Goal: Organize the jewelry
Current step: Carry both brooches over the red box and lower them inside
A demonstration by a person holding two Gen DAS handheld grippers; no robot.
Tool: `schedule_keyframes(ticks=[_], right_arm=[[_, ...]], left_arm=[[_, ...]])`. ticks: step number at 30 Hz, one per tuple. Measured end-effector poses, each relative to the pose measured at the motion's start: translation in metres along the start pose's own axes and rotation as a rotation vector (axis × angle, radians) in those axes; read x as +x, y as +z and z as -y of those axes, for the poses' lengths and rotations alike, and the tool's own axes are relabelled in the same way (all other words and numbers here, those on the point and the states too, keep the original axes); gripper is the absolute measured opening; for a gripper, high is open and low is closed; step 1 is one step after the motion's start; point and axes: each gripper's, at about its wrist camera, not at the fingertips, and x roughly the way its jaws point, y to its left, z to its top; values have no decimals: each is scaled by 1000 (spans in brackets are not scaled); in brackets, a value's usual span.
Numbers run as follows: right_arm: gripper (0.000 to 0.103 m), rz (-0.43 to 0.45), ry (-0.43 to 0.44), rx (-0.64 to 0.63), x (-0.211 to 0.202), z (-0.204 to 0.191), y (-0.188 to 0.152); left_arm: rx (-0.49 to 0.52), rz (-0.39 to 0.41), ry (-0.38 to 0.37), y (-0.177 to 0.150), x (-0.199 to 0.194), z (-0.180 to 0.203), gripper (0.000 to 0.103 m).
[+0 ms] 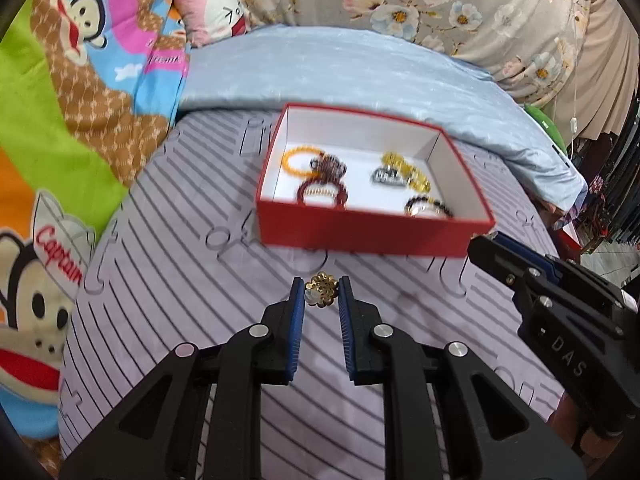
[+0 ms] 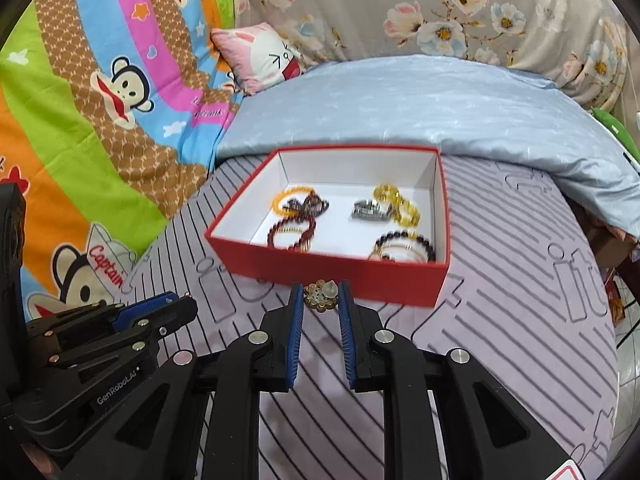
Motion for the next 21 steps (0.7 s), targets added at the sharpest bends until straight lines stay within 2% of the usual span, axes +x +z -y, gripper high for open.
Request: schedule_keyframes(ticks=[8, 21], right_arm=[[17, 45, -3, 3, 3, 9, 37], [17, 43, -25, 12, 41, 24, 71]], left_arm=[[28, 77, 0, 52, 5, 16, 17], [30, 80, 43, 98, 52, 22, 17]])
